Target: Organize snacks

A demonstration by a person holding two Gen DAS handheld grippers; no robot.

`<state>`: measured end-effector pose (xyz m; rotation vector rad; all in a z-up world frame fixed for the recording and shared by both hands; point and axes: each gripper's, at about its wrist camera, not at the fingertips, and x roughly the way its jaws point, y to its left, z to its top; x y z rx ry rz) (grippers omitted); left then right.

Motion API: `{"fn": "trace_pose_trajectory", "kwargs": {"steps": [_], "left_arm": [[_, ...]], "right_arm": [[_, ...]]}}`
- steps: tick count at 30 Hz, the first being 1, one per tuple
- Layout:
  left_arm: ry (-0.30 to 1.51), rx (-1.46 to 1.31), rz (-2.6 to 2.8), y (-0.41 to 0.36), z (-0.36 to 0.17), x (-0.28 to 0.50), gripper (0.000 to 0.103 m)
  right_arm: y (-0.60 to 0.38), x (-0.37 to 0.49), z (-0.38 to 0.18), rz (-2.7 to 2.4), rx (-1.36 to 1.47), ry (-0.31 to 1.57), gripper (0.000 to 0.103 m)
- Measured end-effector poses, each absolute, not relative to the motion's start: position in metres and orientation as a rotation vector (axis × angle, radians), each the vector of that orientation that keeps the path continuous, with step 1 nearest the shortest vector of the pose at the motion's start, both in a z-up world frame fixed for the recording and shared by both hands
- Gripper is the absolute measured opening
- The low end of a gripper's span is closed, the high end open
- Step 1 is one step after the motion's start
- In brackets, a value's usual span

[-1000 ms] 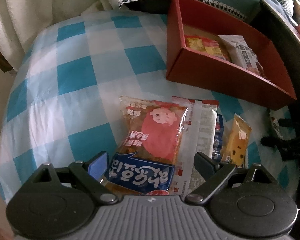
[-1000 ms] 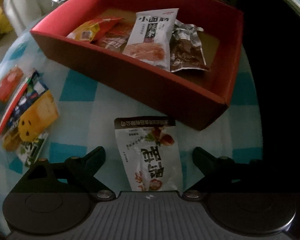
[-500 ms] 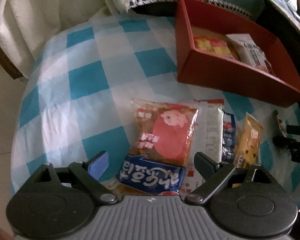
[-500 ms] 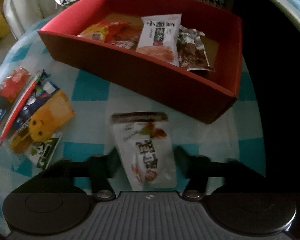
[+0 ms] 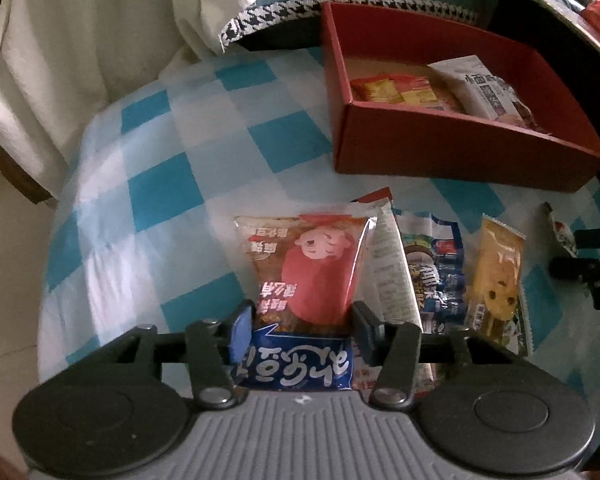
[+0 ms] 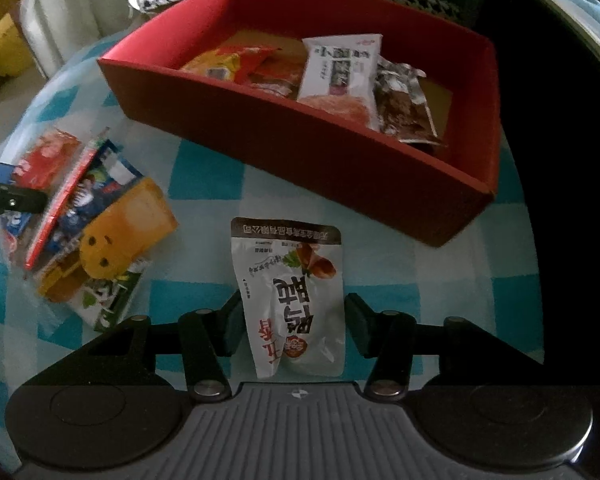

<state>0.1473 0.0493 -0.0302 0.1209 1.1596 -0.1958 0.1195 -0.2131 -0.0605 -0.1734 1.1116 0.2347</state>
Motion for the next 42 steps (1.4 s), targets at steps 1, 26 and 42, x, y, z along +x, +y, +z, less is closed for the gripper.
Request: {"fn": "trace_pose_trajectory", "kwargs": {"steps": [1, 26, 42], "left_arm": [[1.159, 0.119, -0.193, 0.05, -0.03, 0.147, 0.043], [1.045, -0.022, -0.25, 0.045, 0.014, 0.148, 0.043], [1.003, -0.014, -0.292, 0.028, 0.025, 0.148, 0.043]], "right_arm": [[-0.212, 0.12, -0.059, 0.244, -0.168, 1.108, 0.059], [-0.206, 0.123, -0.015, 0.281, -0.042, 0.971, 0.054], [-0.19, 0.123, 0.009, 0.321, -0.009, 0.9, 0.054]]}}
